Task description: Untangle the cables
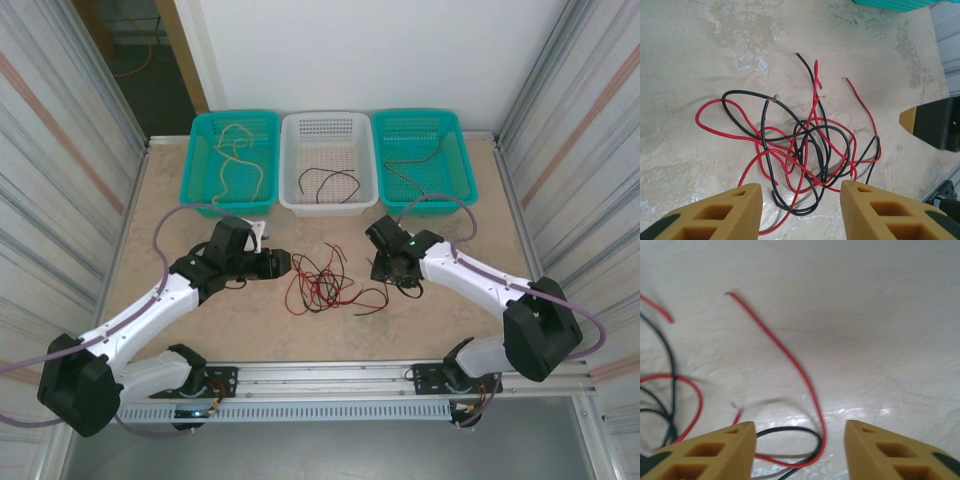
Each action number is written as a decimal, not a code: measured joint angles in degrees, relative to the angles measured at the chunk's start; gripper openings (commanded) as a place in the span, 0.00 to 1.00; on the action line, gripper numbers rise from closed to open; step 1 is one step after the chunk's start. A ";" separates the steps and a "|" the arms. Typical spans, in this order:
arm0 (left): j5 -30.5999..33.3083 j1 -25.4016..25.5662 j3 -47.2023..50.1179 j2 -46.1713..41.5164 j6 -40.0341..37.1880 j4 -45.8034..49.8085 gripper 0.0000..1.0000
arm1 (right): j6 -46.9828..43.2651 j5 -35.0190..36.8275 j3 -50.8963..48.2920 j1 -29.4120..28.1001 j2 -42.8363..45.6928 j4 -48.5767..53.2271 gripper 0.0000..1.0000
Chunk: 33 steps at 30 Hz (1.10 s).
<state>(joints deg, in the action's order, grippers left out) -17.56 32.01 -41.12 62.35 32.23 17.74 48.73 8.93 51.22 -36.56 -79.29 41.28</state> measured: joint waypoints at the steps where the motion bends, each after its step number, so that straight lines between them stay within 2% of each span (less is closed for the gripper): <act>1: -0.28 0.04 -0.11 -0.04 0.00 0.04 0.46 | -0.28 -0.09 0.20 1.09 -0.70 -0.02 0.43; 5: -1.14 0.57 -0.24 -0.70 -0.13 0.02 0.47 | -1.40 -0.15 0.35 0.63 -1.68 -0.09 0.47; 8: -1.55 0.63 -0.42 -0.96 -0.52 0.00 0.47 | -2.32 -1.18 0.37 -0.26 -1.92 -0.37 0.43; 10: -1.64 0.63 -0.46 -0.90 -0.52 -0.04 0.47 | -3.43 -2.64 0.52 -1.11 -2.62 -0.92 0.44; 18: -2.03 0.63 -0.55 0.33 -0.81 -0.76 0.46 | -5.81 -6.45 8.66 -12.02 -10.21 -4.22 0.46; 28: -2.38 0.63 -0.63 0.48 -1.14 -1.20 0.47 | 6.60 -4.24 7.06 -12.20 -13.35 -5.46 0.48; 33: -2.40 0.63 -0.66 0.52 -1.60 -1.33 0.47 | 9.99 -4.72 6.36 -12.20 -13.51 -7.37 0.44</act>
<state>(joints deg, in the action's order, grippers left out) -19.97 32.64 -41.78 62.87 30.63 16.40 58.72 4.21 57.58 -48.75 -92.79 33.91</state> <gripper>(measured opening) 0.465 0.450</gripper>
